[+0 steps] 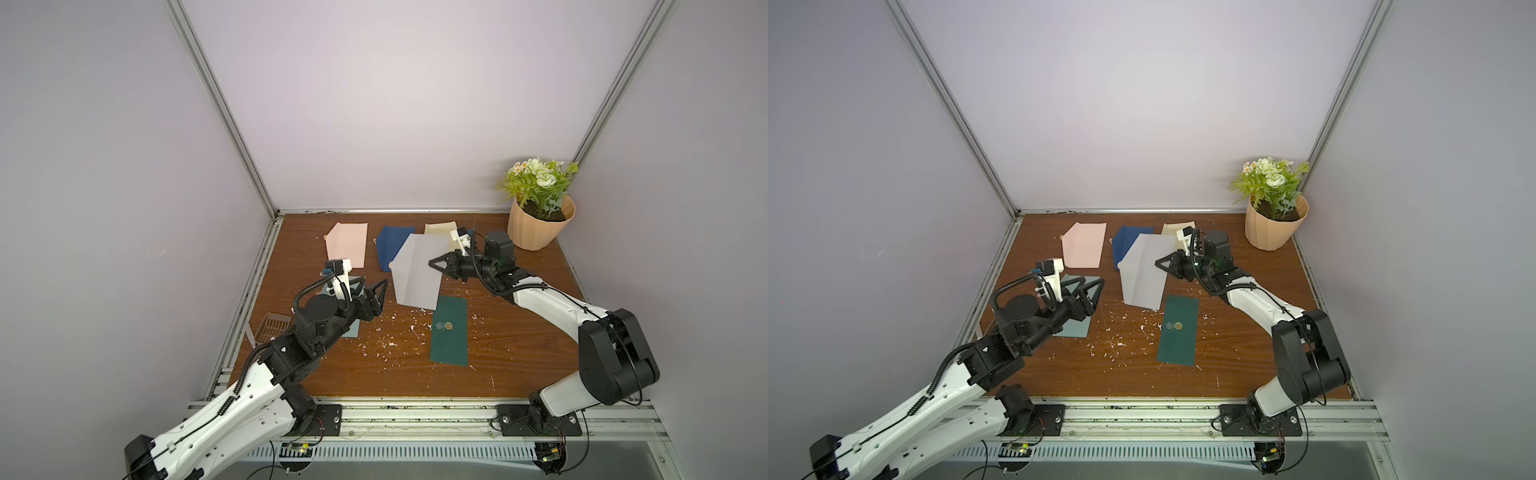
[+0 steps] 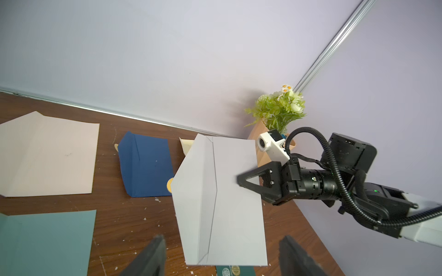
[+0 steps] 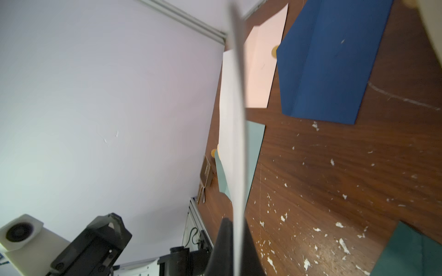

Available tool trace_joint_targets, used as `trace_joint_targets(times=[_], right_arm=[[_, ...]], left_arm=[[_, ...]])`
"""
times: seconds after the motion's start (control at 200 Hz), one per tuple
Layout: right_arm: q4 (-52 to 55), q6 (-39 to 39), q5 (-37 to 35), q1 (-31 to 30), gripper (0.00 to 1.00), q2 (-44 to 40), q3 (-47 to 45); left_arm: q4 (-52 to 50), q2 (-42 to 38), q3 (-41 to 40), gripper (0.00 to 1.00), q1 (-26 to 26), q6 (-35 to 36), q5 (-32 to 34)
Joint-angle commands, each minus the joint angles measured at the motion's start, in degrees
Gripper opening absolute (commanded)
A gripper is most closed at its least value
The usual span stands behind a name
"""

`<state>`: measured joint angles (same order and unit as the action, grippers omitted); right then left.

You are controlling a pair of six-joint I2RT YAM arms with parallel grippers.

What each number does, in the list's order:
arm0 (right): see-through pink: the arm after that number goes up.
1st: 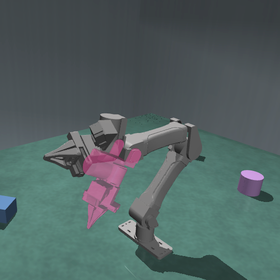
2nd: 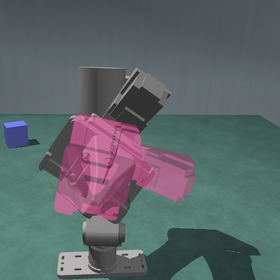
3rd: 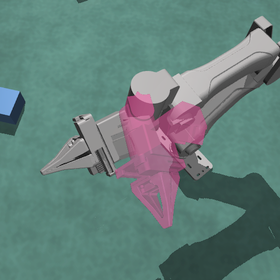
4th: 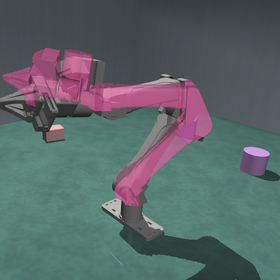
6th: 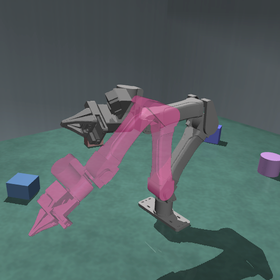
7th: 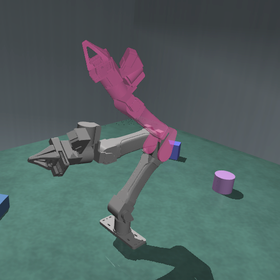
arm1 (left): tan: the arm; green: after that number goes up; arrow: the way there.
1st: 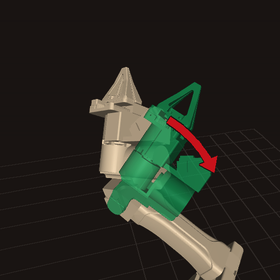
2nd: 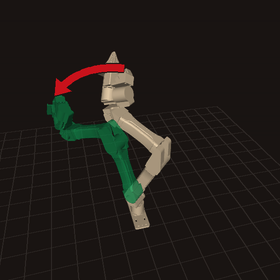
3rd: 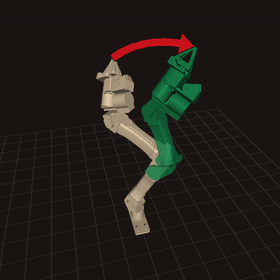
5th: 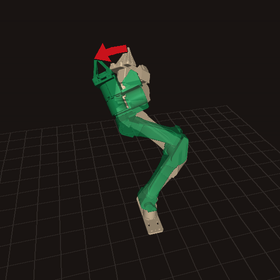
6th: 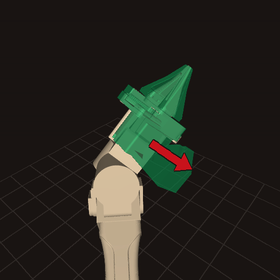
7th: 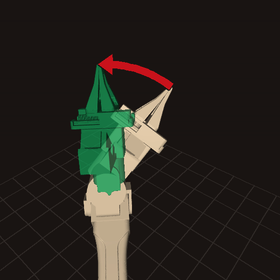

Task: Open the envelope
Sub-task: Place the envelope at the center of the board.

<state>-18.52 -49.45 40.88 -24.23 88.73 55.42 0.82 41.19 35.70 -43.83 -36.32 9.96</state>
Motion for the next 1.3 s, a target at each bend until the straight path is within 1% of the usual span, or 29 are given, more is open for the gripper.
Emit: trace_joint_targets(times=[0.0, 0.095, 0.22, 0.43, 0.65, 1.011, 1.266, 1.296], right_arm=[[-1.5, 1.9, 1.0, -2.2, 0.0, 1.0, 0.6], [-2.3, 1.5, -0.7, -4.3, 0.0, 3.7, 0.3], [-7.6, -1.5, -2.0, -6.5, 0.0, 7.4, -1.2], [-14.6, -5.3, -2.7, -7.7, 0.0, 13.5, -3.1], [-22.0, -9.7, -2.6, -8.6, 0.0, 18.3, -4.3], [-22.0, -9.2, -1.3, -9.8, 0.0, 23.3, -2.4], [-17.1, -5.8, -0.3, -10.4, 0.0, 24.8, 0.9], [-16.2, -5.4, -0.3, -10.5, 0.02, 25.0, 1.4]], left_arm=[[-2.5, 0.2, -1.6, 0.77, 0.4, 0.5, 3.0], [-2.2, 0.3, -1.6, 0.77, 0.5, 0.7, 3.5], [-2.7, 0.3, -1.3, 0.78, 0.5, 1.1, 4.4], [-3.9, -1.1, -2.1, 0.83, 0.6, 1.0, 5.5], [-3.8, -2.0, -3.4, 0.83, 0.7, 0.4, 5.7], [-4.0, -2.7, -4.2, 0.84, 0.9, 0.1, 6.0], [-4.1, -3.0, -4.8, 0.84, 0.9, -0.2, 6.2], [-4.0, -3.0, -4.9, 0.84, 0.9, -0.2, 6.1]])
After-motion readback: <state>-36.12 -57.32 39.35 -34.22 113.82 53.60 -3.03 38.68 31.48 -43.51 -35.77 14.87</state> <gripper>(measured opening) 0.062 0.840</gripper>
